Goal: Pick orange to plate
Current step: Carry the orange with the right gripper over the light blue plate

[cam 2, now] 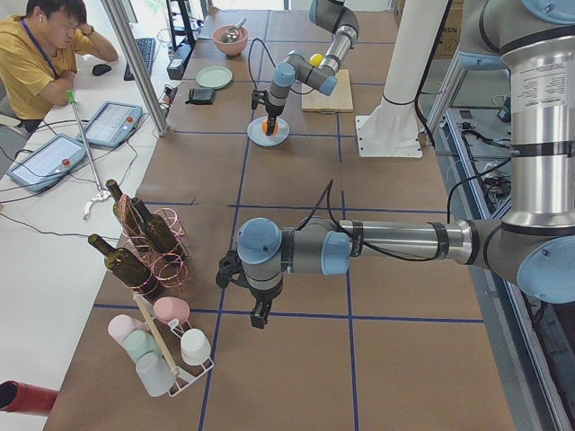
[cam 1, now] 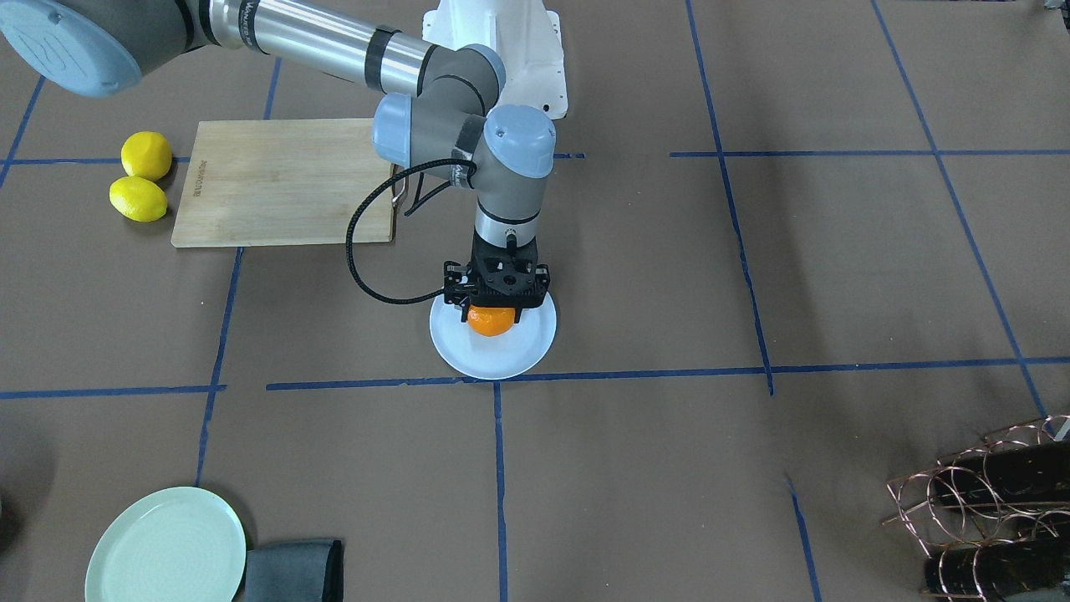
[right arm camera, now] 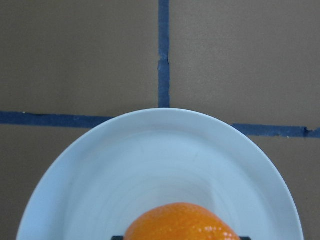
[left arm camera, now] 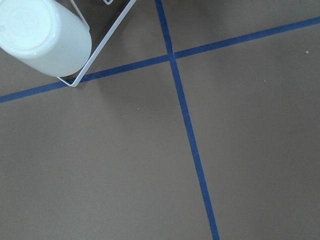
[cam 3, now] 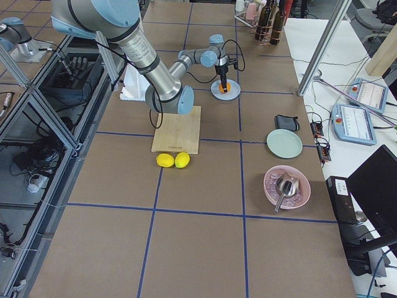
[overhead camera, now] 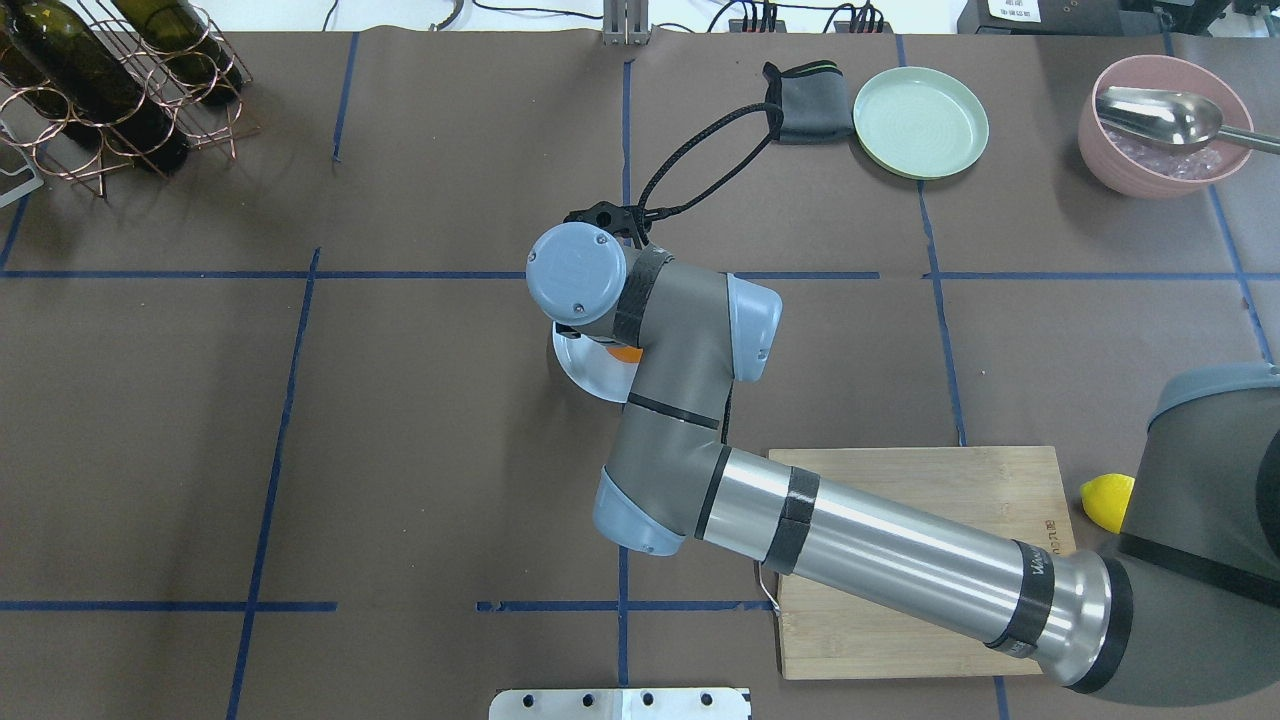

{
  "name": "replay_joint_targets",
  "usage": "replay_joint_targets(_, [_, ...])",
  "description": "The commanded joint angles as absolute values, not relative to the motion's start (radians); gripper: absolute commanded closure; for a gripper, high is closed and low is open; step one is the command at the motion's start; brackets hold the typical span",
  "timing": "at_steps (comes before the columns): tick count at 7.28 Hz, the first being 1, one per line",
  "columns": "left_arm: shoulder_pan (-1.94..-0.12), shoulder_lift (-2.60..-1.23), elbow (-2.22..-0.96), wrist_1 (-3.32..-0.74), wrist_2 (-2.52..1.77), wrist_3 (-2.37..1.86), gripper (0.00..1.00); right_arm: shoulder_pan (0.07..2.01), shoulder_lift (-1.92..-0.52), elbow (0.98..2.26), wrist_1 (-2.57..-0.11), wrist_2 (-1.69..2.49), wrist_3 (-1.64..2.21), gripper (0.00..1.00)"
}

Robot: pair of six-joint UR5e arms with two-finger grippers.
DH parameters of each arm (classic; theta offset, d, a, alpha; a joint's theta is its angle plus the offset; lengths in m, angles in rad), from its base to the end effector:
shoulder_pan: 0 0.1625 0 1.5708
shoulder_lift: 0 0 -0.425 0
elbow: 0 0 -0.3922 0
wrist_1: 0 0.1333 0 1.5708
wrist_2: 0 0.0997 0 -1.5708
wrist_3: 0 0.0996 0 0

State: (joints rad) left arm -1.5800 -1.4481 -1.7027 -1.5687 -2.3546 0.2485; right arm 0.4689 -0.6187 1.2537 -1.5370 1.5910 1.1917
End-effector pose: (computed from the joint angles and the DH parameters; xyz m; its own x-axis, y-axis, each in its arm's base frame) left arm -0.0670 -0.4398 0.6505 0.6888 0.2445 -0.6825 -0.1653 0.9696 0.1805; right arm -0.6560 -0.4795 0.1927 0.8133 -0.0028 0.5819 -0.1503 0.9650 0.2147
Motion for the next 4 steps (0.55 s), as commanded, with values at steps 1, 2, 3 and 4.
replay_joint_targets(1, [-1.580,-1.448,-1.701,-1.569,-2.355,0.249,0.00,0.465,-0.618,1.252,-1.537,1.589,1.192,0.22])
replay_joint_targets(2, [-1.580,-1.448,-1.703,-1.569,-2.355,0.249,0.00,0.466,-0.614,1.253,-1.537,1.589,1.192,0.00])
replay_joint_targets(3, [-1.580,-1.448,-1.703,-1.569,-2.355,0.249,0.00,0.469,-0.614,1.261,-1.537,1.591,1.190,0.00])
replay_joint_targets(4, [-1.580,-1.448,-1.701,-1.568,-2.355,0.249,0.00,0.488,-0.612,1.276,-1.537,1.597,1.184,0.00])
